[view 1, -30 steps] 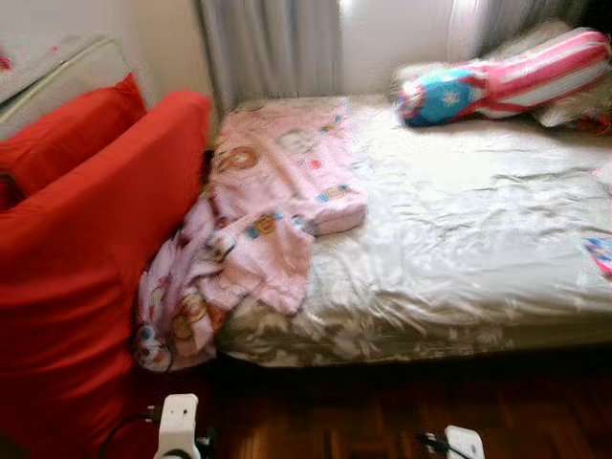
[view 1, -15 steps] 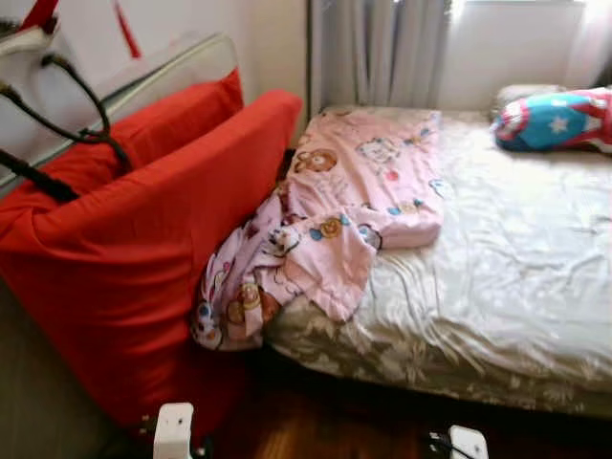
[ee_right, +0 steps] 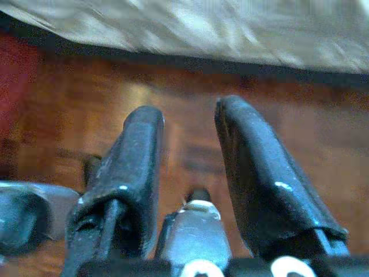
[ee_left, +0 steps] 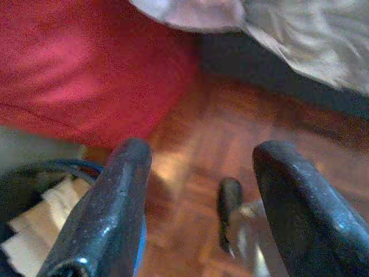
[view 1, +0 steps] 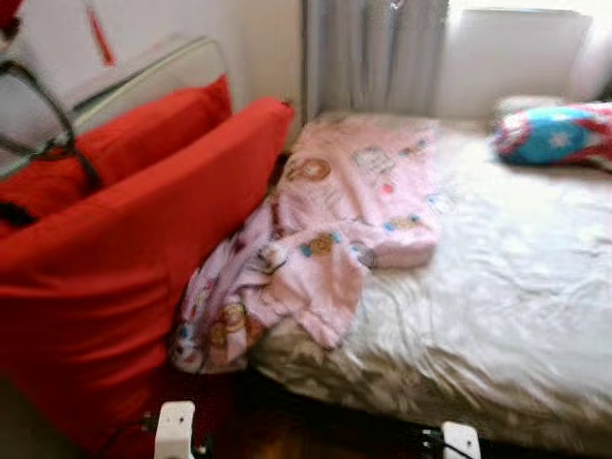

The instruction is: Clean up the room

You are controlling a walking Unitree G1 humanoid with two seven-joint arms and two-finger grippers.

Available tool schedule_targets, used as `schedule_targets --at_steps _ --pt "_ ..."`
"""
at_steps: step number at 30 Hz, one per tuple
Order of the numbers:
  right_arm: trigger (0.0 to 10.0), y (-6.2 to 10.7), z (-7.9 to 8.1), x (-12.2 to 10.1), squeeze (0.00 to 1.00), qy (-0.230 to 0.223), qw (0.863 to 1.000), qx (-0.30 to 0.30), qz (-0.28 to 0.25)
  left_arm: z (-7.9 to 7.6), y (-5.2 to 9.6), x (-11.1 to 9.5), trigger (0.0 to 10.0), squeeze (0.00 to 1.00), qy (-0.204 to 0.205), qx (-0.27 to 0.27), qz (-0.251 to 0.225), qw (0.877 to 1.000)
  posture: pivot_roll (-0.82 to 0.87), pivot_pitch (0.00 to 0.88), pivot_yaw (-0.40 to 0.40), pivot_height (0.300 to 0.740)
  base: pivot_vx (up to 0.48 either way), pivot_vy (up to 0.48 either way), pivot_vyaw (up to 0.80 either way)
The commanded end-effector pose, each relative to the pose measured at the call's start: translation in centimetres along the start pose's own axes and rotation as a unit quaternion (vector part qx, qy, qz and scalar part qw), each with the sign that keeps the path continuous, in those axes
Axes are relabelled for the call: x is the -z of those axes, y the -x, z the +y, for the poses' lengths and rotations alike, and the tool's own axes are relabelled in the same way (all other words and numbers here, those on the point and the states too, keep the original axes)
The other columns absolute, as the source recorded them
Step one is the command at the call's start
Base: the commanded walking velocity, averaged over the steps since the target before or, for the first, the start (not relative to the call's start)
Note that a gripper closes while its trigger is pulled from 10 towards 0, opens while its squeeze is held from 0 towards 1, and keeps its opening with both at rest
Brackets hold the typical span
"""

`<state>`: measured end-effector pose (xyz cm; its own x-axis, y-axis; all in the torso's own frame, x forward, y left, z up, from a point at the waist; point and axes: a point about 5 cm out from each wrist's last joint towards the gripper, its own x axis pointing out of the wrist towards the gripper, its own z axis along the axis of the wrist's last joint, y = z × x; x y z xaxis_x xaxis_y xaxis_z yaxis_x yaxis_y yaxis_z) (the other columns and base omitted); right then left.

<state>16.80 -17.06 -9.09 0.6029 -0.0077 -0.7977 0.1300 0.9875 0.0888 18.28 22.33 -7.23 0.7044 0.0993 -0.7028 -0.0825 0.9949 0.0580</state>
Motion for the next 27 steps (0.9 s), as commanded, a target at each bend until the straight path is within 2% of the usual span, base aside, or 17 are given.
schedule_targets --at_steps 1,7,23,25,27 --pt "10.0 0.3 -0.99 0.8 0.0 -0.002 1.0 0.013 0.012 -0.35 -0.15 -0.28 10.0 0.0 0.006 0.003 -0.003 1.0 0.03 0.0 0.024 0.74 0.281 0.0 0.8" --pt "10.0 0.3 -0.88 0.86 0.0 -0.005 1.0 0.009 0.012 -0.36 -0.13 -0.23 10.0 0.0 0.005 0.004 -0.002 1.0 0.02 0.0 0.025 0.74 0.278 0.0 0.8" --pt "10.0 0.26 -0.68 0.74 0.0 -0.005 1.0 -0.003 0.011 -0.32 -0.05 0.04 10.0 0.0 0.007 0.004 0.002 1.0 0.02 0.0 0.022 0.74 0.28 0.0 0.0" --pt "10.0 0.24 -0.58 0.65 0.0 0.009 1.0 -0.012 0.01 -0.35 -0.05 0.04 10.0 0.0 0.008 0.004 0.002 1.0 0.02 0.0 0.021 0.74 0.274 0.0 0.8" --pt "10.0 0.26 -0.62 0.68 0.0 0.002 1.0 -0.01 0.009 -0.38 -0.05 0.04 10.0 0.0 0.011 0.004 0.001 1.0 0.02 0.0 0.02 0.74 0.124 0.0 0.8"
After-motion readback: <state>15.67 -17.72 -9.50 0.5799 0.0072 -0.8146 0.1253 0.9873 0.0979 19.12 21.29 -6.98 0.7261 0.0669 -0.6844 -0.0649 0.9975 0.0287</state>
